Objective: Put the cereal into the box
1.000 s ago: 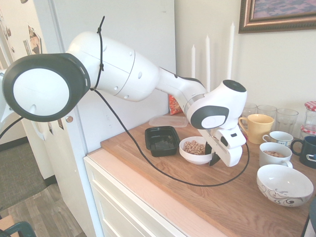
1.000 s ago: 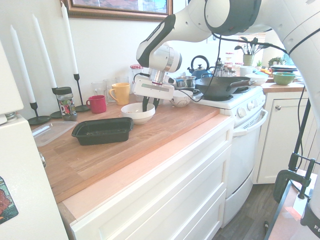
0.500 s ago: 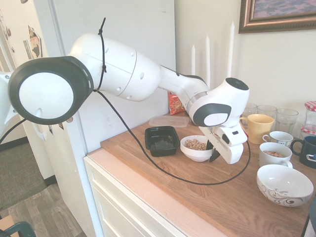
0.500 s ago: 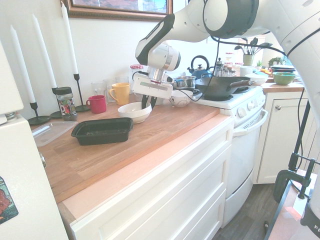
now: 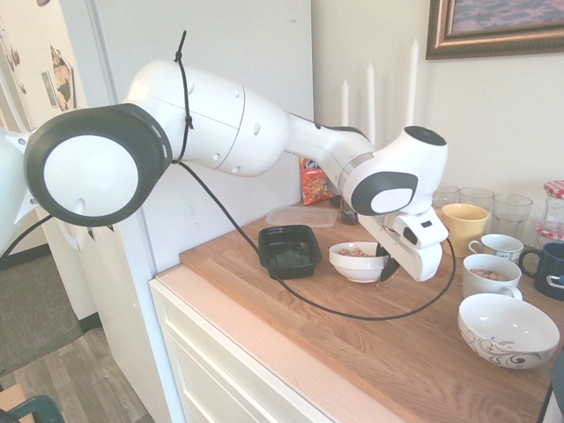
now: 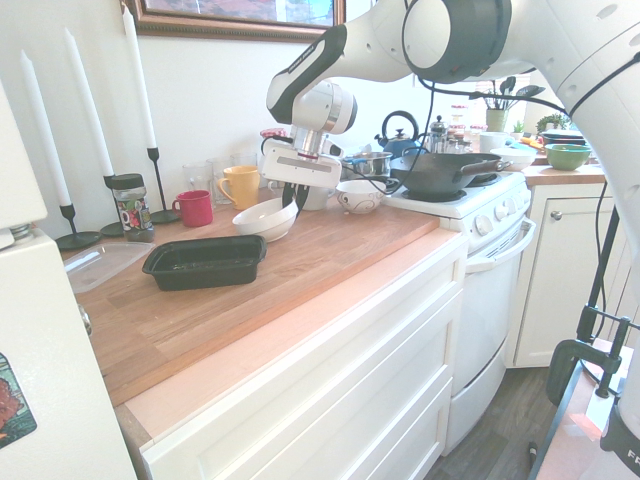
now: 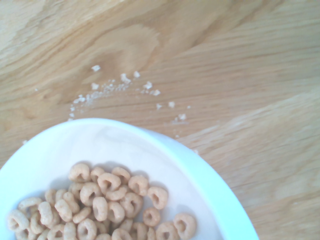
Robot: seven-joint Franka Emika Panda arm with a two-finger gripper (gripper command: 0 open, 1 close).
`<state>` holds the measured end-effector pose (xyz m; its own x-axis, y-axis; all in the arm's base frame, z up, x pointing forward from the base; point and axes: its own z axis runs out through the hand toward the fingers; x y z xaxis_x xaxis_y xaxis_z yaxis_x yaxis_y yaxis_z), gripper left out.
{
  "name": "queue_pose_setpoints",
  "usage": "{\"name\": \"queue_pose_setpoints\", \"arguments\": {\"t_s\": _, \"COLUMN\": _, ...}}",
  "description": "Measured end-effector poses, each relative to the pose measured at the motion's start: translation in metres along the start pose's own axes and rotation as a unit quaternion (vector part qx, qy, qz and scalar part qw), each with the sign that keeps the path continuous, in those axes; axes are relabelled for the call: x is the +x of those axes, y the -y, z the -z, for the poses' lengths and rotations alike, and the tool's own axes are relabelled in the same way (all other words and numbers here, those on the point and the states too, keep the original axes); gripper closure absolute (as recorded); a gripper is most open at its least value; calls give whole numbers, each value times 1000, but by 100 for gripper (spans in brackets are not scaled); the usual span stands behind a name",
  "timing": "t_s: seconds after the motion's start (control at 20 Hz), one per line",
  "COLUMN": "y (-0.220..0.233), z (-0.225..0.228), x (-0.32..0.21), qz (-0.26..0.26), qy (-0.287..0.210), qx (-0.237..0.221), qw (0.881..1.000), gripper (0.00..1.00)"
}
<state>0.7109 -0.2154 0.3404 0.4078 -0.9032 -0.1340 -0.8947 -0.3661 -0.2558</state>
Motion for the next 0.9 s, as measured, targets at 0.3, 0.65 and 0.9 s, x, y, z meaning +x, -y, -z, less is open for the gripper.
{"name": "queue_pose_setpoints", "arguments": {"t_s": 0.3, "y": 0, "z": 15, "x": 6, "qz": 7, "qy": -19, "qx": -5, "qw": 1000, "gripper": 100}}
{"name": "queue_pose_setpoints", "arguments": {"t_s": 0.65, "y": 12, "z": 69, "x": -10, "qz": 38, "qy": -50, "qx": -13, "qw": 998, "gripper": 100}}
{"name": "queue_pose_setpoints", "arguments": {"t_s": 0.9, "y": 37, "z": 104, "x": -48, "qz": 73, "qy": -74, "qx": -21, "qw": 994, "gripper": 100}}
